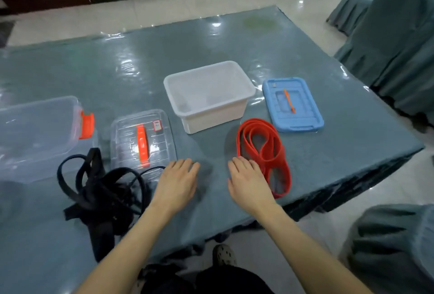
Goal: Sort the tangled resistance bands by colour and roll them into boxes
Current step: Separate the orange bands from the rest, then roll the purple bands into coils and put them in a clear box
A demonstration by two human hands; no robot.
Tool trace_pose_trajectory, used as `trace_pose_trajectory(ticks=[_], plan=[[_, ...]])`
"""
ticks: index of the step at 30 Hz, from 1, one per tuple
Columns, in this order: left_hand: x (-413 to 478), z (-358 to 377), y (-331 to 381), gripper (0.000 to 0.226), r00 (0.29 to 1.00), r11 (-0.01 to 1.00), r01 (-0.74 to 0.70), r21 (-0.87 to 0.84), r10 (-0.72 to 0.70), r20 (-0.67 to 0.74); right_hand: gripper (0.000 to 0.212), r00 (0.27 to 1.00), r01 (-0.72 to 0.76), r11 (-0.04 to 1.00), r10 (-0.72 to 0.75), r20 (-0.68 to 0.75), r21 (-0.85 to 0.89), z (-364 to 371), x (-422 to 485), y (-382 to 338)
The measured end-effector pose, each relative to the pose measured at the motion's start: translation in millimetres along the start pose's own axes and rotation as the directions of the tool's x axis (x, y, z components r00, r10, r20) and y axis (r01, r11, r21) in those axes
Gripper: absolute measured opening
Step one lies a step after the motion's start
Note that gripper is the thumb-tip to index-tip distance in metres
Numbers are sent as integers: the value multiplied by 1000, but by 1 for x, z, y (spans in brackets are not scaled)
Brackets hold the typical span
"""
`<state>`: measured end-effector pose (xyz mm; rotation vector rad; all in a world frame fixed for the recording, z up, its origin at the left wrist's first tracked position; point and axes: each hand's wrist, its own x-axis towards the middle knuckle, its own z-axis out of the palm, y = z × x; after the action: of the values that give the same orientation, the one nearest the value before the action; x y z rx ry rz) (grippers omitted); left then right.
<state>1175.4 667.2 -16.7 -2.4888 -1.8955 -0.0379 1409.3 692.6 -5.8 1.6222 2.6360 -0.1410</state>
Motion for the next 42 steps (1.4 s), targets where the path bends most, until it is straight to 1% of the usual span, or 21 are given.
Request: trace_pose_trajectory(ticks=[2,4,6,8,10,13,17,20,23,26,28,32,35,37,39,42], plan=[[-31,-1,-32,26,998,999,28,26,-26,-54,44,996,92,996,-91,24,-7,6,2,-44],[-69,-1,-69,26,994,997,66,47,-62,-95,40,984,175,984,-175,19,-7,12,11,-94],[-114,-1,-110,26,984,992,125,34,-119,-134,41,965,261,965,-261,14,0,13,25,-151],[-165,-4,-156,25,971,984,178,29,-171,-170,46,942,336,942,-336,8,-20,12,39,-213],[-216,-8,-202,24,966,979,205,23,-198,-168,48,925,380,925,-380,-4,-12,9,49,-278],[-286,-19,-258,29,952,965,260,20,-253,-171,40,901,432,902,-430,-48,23,5,55,-370],[-355,-27,-310,36,943,957,290,-14,-289,-164,29,898,438,897,-432,-87,63,-8,51,-463],[-389,-30,-338,37,929,935,355,-23,-356,-106,21,892,448,893,-443,-90,47,-14,45,-503],[-415,-31,-358,31,897,898,439,-9,-439,-53,16,875,484,875,-482,-51,29,-9,47,-531],[-440,-32,-371,27,846,847,532,9,-531,-43,20,852,523,852,-522,-17,12,-2,53,-551],[-458,-33,-378,28,811,811,584,17,-584,-33,19,837,547,837,-547,-10,14,1,55,-566],[-495,-35,-395,32,747,746,664,48,-665,-10,18,795,606,792,-606,-30,75,8,58,-599],[-519,-38,-407,32,685,685,724,81,-728,26,19,772,633,766,-636,-9,118,19,59,-624],[-536,-39,-418,32,653,654,751,91,-756,48,17,775,625,764,-632,-7,160,24,56,-638],[-546,-42,-430,32,627,629,772,87,-777,54,17,782,613,772,-623,6,166,26,57,-647],[-562,-42,-462,32,568,568,822,39,-823,29,20,797,593,788,-603,15,165,24,68,-670]])
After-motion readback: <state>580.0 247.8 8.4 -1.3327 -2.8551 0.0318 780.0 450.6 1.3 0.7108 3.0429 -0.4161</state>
